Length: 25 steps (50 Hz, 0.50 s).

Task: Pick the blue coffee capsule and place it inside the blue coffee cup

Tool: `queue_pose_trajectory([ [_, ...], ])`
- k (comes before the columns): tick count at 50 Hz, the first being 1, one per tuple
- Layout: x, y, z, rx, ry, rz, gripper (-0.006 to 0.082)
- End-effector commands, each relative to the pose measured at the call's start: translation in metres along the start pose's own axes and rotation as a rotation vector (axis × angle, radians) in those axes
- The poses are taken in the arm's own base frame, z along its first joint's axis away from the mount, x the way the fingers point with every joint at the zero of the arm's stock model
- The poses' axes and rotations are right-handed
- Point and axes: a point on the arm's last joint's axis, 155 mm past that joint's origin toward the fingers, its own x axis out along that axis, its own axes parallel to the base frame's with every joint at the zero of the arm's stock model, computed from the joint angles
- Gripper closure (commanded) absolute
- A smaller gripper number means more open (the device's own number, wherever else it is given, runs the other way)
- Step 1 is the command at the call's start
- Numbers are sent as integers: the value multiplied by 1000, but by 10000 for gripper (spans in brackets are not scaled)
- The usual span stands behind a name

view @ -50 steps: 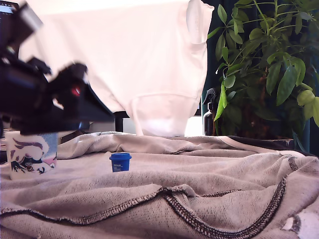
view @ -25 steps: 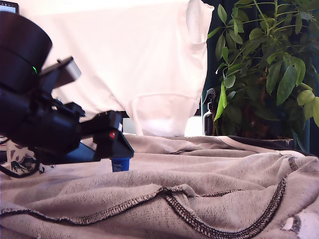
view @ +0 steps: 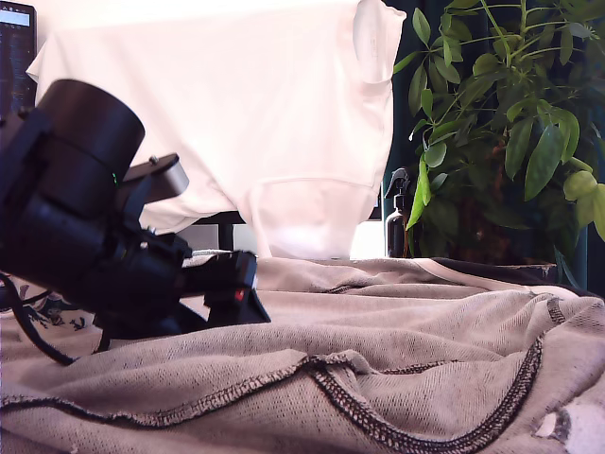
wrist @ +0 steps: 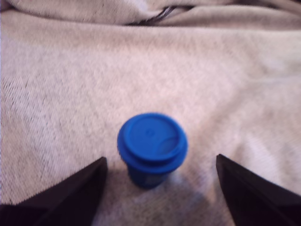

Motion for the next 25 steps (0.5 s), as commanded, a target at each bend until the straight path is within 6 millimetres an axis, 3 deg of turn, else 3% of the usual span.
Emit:
queue_pose_trajectory([
  [1, 3, 7, -2, 14, 6, 16, 86],
  [11, 7, 13, 3, 30, -3, 28, 226],
  [19, 8, 7, 5, 57, -6, -4, 537],
  [25, 8, 7, 6, 55, -8, -5, 627],
])
